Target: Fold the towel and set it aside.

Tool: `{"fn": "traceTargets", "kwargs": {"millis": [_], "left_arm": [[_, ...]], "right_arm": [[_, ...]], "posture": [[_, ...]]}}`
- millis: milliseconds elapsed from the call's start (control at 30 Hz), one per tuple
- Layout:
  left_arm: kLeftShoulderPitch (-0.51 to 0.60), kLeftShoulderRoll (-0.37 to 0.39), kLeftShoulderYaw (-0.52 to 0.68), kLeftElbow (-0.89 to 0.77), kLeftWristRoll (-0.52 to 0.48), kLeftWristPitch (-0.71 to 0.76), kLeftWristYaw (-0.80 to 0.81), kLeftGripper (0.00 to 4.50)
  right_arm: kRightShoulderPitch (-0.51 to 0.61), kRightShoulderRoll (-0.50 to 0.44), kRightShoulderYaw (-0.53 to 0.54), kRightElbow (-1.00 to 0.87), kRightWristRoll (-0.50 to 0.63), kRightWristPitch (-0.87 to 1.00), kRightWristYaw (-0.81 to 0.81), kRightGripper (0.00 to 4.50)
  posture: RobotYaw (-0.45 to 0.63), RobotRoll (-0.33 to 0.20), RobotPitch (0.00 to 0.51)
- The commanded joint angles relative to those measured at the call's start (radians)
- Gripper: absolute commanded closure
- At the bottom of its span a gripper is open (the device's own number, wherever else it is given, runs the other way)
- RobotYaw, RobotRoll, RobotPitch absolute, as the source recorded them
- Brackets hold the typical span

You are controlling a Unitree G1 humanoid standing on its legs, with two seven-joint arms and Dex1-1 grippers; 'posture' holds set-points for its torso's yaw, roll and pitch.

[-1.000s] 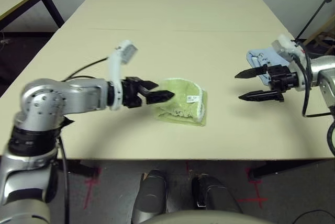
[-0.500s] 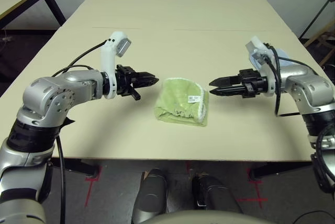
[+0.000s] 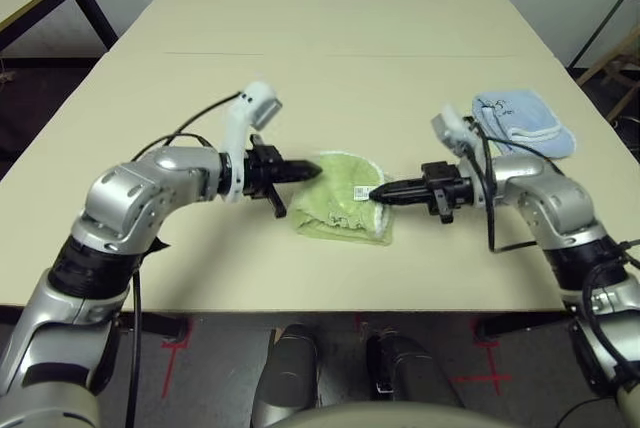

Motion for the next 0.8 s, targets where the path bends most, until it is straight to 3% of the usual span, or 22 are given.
{"fn": "traceTargets", "kwargs": {"millis": [33, 333, 533, 667, 800], "left_arm": [[0.021, -0.028, -0.025, 0.015, 0.042, -0.011, -0.009, 4.50], [0.078, -0.083, -0.102, 0.098, 0.171, -0.084, -0.039, 4.50], [0.087, -0.105, -0.088, 0.127, 0.190, -0.103, -0.069, 4.50], [0.077, -0.112, -0.059, 0.116, 0.163, -0.077, -0.088, 4.50], [0.022, -0.128, 0.061, 0.050, 0.014, 0.054, -0.104, 4.50]], "right_arm": [[0.017, 0.019, 0.041, 0.033, -0.046, -0.055, -0.014, 4.46], [0.032, 0.027, 0.093, 0.217, -0.168, -0.227, -0.015, 4.46], [0.027, 0.022, 0.076, 0.304, -0.193, -0.289, -0.004, 4.46], [0.016, 0.019, 0.071, 0.327, -0.195, -0.300, 0.006, 4.46], [-0.033, 0.003, -0.009, 0.283, -0.072, -0.197, 0.072, 4.46]], "posture": [[0.18, 0.000, 0.140], [0.18, 0.000, 0.130], [0.17, 0.000, 0.128], [0.17, 0.000, 0.128], [0.17, 0.000, 0.130]]}}
